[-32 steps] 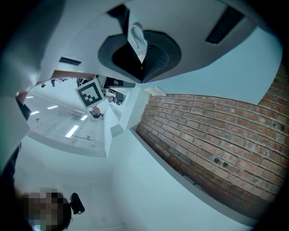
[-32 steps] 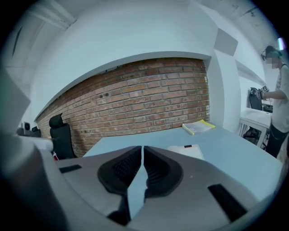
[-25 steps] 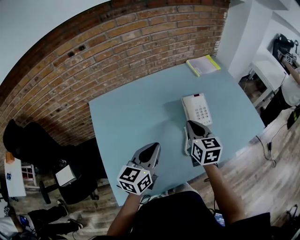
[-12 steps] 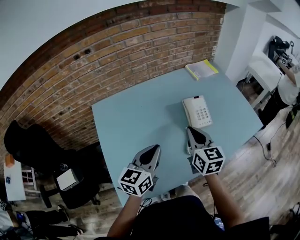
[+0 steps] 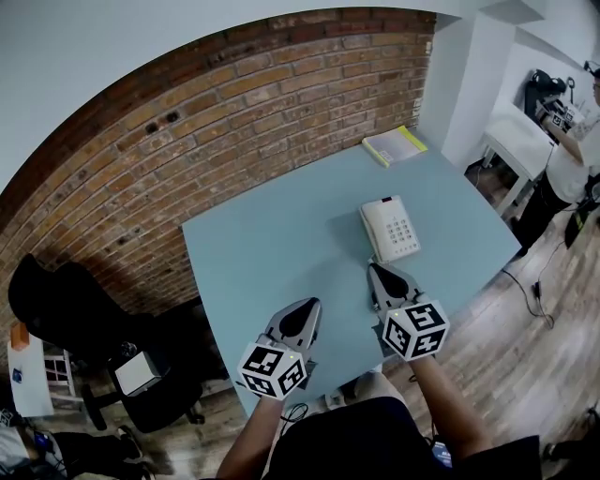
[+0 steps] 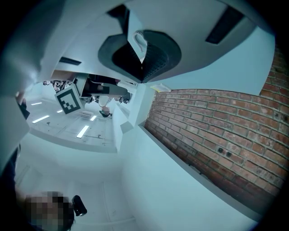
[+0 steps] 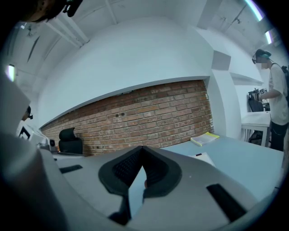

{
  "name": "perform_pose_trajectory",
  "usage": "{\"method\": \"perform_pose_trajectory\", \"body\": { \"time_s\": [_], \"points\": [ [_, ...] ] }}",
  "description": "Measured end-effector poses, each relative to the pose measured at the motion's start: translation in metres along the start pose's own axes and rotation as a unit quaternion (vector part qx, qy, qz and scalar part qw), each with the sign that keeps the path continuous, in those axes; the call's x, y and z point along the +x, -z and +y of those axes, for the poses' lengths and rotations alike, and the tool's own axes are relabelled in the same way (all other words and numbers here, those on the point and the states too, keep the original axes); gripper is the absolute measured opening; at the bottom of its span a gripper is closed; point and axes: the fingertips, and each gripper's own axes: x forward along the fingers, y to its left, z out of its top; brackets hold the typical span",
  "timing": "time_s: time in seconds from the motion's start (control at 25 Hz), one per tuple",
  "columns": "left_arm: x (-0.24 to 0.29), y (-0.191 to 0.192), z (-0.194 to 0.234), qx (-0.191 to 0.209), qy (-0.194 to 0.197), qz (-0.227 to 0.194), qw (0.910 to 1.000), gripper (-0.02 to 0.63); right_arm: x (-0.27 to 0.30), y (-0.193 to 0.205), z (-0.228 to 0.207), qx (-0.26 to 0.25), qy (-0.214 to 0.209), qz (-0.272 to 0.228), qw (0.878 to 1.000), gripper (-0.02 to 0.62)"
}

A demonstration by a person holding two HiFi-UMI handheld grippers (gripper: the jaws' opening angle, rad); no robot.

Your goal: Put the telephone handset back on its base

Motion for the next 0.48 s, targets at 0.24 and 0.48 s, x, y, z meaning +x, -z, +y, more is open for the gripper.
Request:
{"method": "perform_pose_trajectory", "body": {
  "time_s": [0.24, 0.48],
  "points": [
    [0.002, -0.001, -0.004, 0.003, 0.003, -0.002, 1.0, 0.009, -0.007, -0.008, 0.008, 0.001, -0.011, -0.016, 1.0, 0.012],
    [0.009, -0.005, -0.015, 0.005, 0.007, -0.008, 0.9999, 0.009, -0.022, -0.017, 0.01, 0.0, -0.019, -0.027, 0.999, 0.012]
  ]
}}
